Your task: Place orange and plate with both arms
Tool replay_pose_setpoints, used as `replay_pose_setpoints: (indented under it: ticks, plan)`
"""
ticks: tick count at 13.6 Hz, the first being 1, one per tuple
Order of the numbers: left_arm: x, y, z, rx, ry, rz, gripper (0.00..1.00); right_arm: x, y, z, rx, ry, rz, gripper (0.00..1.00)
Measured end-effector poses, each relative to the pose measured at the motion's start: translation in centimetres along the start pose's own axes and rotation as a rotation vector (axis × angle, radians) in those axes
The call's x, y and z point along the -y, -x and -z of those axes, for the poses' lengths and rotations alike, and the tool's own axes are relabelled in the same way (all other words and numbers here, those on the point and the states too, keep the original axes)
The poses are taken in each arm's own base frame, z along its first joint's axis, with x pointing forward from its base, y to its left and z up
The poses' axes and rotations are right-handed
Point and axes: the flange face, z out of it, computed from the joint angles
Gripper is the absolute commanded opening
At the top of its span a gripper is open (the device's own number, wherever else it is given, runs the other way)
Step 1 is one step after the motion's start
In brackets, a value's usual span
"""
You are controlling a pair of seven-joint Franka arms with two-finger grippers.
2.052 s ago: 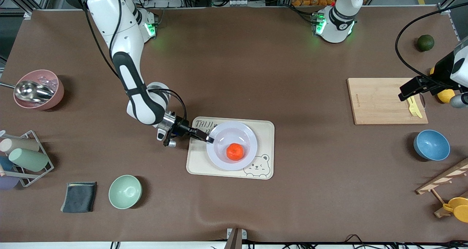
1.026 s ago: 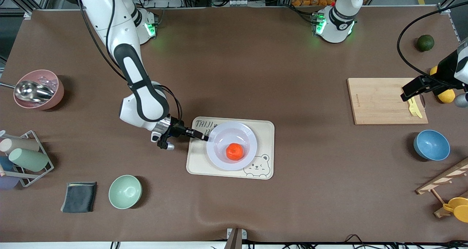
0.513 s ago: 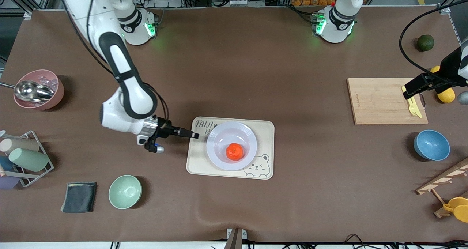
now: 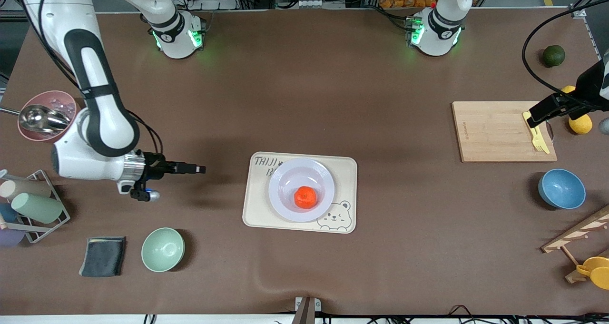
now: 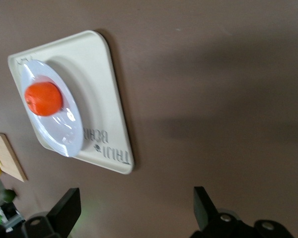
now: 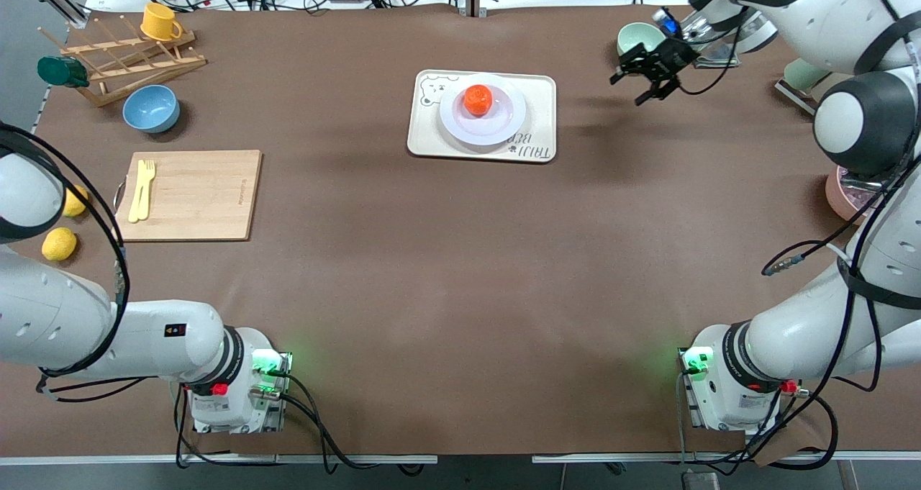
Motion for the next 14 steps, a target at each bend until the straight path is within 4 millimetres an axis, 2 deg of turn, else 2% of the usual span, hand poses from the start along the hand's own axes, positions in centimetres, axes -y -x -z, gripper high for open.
replay_pose_setpoints:
  ticks: [4, 6, 8, 10, 14]
  plan:
    - [0.0, 0.0, 0.0, 0.002, 0.0, 0.0, 1.0, -4.7, -0.3, 6.5, 0.013, 0.016, -0.002, 1.0]
    - [0.0, 0.0, 0.0, 0.002, -0.001, -0.02, 1.0, -5.7, -0.4, 8.7, 0.018, 0.099, 0.072, 1.0]
    - [0.0, 0.0, 0.0, 0.004, -0.001, -0.072, 1.0, -5.4, -0.3, 10.8, 0.016, 0.191, 0.152, 1.0]
    - [-0.1, 0.1, 0.0, 0.006, -0.001, -0.091, 1.0, -4.3, 0.6, 13.4, 0.032, 0.287, 0.207, 1.0]
    - [-0.7, 0.8, -0.1, 0.042, -0.007, -0.107, 1.0, 0.2, 3.9, 19.5, 0.025, 0.379, 0.27, 1.0]
